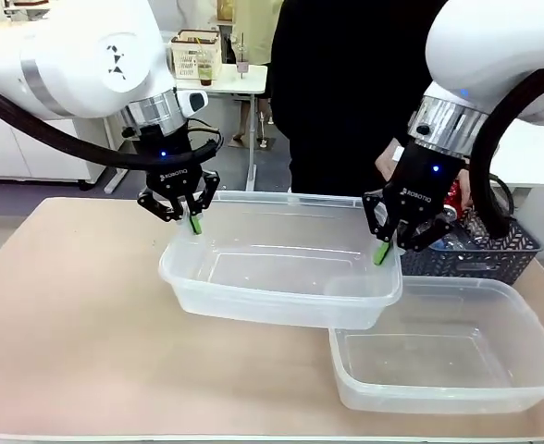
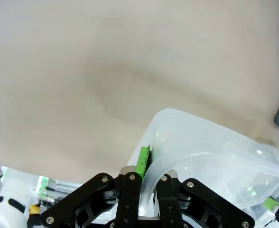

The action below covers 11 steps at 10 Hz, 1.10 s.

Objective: Sort the waste into each basket.
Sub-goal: Pick up the Organizing box on the left side of the table and lift it, then offer the picked Organizing box to the human.

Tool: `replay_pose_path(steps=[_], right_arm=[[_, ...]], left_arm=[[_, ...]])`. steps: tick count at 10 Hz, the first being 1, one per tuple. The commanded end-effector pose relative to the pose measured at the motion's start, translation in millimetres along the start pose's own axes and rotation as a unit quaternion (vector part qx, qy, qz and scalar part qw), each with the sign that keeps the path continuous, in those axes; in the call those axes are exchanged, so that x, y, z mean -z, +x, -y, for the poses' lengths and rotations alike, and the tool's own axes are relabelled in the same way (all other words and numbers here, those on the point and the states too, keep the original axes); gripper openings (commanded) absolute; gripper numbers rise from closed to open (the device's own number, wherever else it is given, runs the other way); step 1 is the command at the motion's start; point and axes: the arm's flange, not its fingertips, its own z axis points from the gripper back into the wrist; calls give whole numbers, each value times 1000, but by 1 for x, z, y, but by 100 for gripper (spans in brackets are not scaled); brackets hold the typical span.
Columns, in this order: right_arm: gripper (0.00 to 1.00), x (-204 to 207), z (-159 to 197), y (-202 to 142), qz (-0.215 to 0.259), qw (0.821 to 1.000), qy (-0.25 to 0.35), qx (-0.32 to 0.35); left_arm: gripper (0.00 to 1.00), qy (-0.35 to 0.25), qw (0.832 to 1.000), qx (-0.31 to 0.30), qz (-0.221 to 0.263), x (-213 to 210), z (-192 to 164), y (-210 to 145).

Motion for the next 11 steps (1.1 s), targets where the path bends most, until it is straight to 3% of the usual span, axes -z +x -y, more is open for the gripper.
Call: replay_pose_path(steps=[1,2,3,4,11], right_arm=[[4,-10,-7,-3,-17,997,30,64],[4,-9,-8,1,-4,997,26,68],[4,0,-30,-6,20,998,-22,54],[4,-2,-6,2,-2,1000,3,14],[4,-2,-6,2,-2,1000,3,14]], left_arm=[[4,-27,996,-77,47,-5,-13,-6],[4,-29,996,-78,45,-6,-17,-7],[4,-38,996,-75,37,-9,-23,-8],[4,-3,1000,-2,19,-3,-8,-9],[4,-3,1000,-2,19,-3,-8,-9]])
